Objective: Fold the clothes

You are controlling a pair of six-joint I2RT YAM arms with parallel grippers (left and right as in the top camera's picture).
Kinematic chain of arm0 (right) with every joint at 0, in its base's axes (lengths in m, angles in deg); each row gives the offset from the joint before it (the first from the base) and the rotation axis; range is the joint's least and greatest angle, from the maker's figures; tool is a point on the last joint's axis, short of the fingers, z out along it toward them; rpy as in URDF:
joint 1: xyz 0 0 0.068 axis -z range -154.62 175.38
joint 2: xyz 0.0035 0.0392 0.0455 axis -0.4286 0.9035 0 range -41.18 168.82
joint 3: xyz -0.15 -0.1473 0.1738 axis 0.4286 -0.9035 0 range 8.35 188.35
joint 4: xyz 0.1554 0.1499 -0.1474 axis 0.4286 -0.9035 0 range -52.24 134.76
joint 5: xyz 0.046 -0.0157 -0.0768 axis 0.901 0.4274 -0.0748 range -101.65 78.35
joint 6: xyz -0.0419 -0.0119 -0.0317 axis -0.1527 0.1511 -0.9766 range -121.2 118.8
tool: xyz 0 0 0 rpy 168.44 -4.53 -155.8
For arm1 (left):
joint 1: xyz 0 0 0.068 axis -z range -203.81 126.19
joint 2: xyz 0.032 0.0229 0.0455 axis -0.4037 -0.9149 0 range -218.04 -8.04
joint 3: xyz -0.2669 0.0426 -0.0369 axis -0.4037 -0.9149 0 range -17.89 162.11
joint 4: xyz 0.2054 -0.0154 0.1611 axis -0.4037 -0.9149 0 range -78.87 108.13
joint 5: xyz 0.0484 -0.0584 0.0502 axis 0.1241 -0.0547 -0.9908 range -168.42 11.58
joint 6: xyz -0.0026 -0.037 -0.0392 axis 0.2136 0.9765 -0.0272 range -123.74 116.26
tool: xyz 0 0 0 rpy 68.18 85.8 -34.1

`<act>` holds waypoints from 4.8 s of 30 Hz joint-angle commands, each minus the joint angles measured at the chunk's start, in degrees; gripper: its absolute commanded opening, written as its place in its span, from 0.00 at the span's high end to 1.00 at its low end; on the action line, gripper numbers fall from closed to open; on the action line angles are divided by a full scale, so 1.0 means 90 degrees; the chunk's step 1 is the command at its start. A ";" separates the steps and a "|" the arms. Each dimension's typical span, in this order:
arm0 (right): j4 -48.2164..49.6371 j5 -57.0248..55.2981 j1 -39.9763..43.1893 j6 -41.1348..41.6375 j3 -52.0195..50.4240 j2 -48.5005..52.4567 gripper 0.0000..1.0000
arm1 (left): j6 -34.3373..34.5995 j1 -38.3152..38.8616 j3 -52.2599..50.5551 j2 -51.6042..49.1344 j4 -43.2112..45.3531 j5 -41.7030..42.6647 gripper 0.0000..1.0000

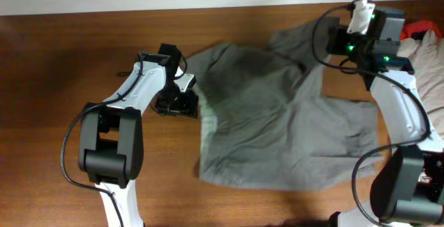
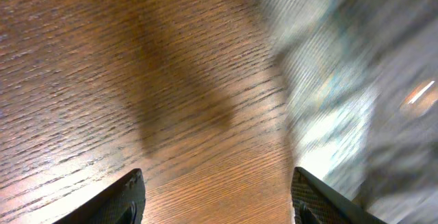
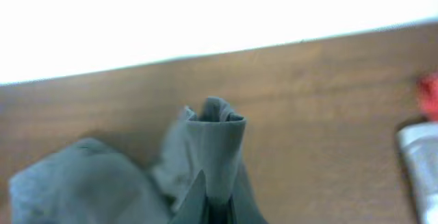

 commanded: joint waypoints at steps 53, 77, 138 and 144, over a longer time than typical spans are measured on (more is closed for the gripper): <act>-0.3602 0.1394 0.0002 0.0347 0.0019 -0.4398 0.34 | 0.2181 0.1098 0.0872 -0.1158 0.1435 0.1246 0.43; -0.4146 0.1010 0.0002 0.0342 0.0019 -0.4359 0.36 | 0.1919 0.0648 0.0899 -0.0872 0.1887 0.1377 1.00; 0.1491 0.0945 -0.0695 0.2756 0.0034 0.2501 0.92 | 0.0656 -0.1481 0.0901 -0.0078 0.0044 -0.0253 0.99; 0.0075 0.1132 -0.0039 0.2752 0.0039 0.1722 0.96 | 0.0658 -0.1481 0.0901 -0.0078 0.0007 -0.0321 0.99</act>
